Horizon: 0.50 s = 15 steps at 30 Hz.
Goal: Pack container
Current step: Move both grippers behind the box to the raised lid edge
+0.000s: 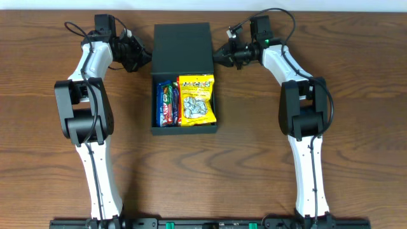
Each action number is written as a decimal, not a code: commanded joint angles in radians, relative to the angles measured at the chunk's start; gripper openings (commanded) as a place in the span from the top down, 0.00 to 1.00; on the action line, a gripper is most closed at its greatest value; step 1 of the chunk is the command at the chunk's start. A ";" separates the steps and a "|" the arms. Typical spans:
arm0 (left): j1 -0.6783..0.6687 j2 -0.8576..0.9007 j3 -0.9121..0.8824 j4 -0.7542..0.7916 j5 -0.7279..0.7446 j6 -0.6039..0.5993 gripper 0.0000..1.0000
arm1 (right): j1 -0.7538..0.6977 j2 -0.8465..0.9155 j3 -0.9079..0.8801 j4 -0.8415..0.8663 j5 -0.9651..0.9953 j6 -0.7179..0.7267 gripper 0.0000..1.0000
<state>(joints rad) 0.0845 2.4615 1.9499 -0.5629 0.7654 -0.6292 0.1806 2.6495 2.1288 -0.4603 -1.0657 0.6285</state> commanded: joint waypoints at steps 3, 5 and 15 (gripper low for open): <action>0.010 0.018 0.025 0.018 0.067 0.008 0.94 | -0.003 -0.001 0.014 0.111 -0.165 0.008 0.99; 0.011 0.016 0.043 0.017 0.074 0.024 0.94 | -0.010 -0.002 0.014 0.169 -0.204 0.039 0.99; 0.020 -0.060 0.150 -0.002 0.127 0.113 0.94 | -0.029 -0.029 0.018 0.418 -0.369 0.185 0.98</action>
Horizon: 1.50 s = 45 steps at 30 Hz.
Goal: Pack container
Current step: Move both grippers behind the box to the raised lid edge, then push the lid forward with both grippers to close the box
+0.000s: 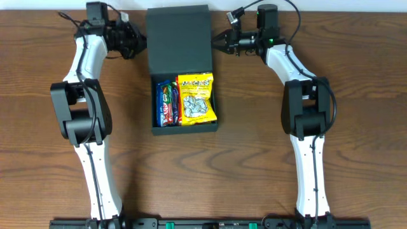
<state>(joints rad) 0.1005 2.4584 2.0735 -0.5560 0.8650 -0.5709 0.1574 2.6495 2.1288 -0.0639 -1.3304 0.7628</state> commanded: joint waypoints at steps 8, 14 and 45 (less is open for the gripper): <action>-0.014 -0.198 0.026 -0.024 0.070 0.193 0.94 | 0.006 -0.101 0.018 0.140 -0.230 0.116 0.99; -0.018 -0.292 0.026 -0.100 0.102 0.309 0.94 | 0.020 -0.146 0.018 0.143 -0.230 0.186 0.98; -0.024 -0.469 0.026 -0.499 -0.122 0.571 0.94 | 0.005 -0.209 0.018 0.225 -0.180 0.340 0.98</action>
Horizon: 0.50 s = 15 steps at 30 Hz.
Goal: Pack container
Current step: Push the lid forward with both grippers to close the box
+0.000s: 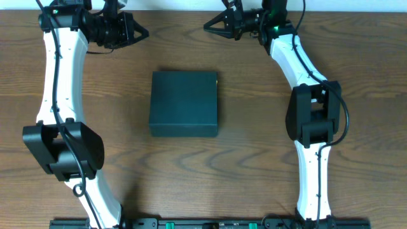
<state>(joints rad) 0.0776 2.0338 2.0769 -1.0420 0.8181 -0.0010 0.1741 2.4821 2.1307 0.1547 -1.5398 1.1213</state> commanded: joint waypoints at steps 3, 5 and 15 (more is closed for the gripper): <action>-0.018 -0.045 0.023 -0.048 -0.143 -0.001 0.94 | -0.019 -0.042 0.016 -0.040 0.224 -0.137 0.99; -0.042 -0.045 0.023 -0.060 -0.188 -0.003 0.94 | -0.019 -0.042 0.016 -0.117 0.375 -0.208 0.99; -0.247 -0.045 0.023 -0.175 -0.349 0.061 0.94 | -0.093 -0.078 0.050 -0.669 0.975 -0.495 0.99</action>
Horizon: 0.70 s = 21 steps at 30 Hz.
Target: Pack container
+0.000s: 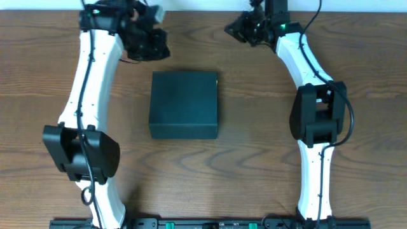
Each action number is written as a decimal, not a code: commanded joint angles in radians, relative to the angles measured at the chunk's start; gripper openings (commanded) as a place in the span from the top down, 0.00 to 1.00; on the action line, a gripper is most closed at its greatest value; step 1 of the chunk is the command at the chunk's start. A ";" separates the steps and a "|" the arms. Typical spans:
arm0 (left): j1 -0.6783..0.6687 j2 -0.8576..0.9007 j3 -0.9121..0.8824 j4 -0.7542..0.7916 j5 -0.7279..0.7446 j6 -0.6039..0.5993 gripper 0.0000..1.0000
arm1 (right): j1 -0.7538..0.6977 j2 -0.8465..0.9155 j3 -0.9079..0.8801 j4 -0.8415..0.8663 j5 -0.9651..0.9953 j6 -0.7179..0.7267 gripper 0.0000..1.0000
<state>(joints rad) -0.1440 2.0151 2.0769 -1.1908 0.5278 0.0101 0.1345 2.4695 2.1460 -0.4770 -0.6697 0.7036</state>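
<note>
The dark green box (184, 104) lies in the middle of the table with its lid down, so its contents are hidden. My left gripper (154, 44) hovers just beyond the box's far left corner, pointing down and apart from the box. My right gripper (236, 28) hangs beyond the far right corner, further from the box. Both hold nothing that I can see. The overhead view foreshortens their fingers, so the gap between them does not show.
The brown wooden table (254, 159) surrounds the box. Both arm bases stand at the near edge. A pale wall strip runs along the far edge behind the grippers.
The left arm has swung right, bringing its gripper from the far left edge to just beyond the box's left corner. The right gripper has drawn slightly right and turned downward. The box stays closed.
The box stood open with snack packets inside, and both grippers were beside its raised lid. Then the lid stood a little further back with the grippers still at its sides. Later the box was closed and both grippers were back at the far edge. Now they hang nearer the box.
</note>
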 commanded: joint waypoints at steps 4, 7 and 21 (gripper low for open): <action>-0.117 -0.026 0.020 -0.116 -0.116 0.146 0.94 | -0.108 -0.205 0.076 -0.285 0.167 -0.299 0.99; -0.177 -0.026 0.000 -0.141 -0.226 0.154 0.94 | -0.129 -0.324 0.076 -0.420 0.233 -0.412 0.99; -0.234 -0.035 -0.374 -0.017 -0.205 0.218 0.94 | -0.106 -0.941 0.061 -0.913 0.359 -0.568 0.98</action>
<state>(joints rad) -0.3813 2.0029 1.7226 -1.2221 0.3180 0.2035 0.0082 1.5787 2.2192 -1.3544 -0.3382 0.1925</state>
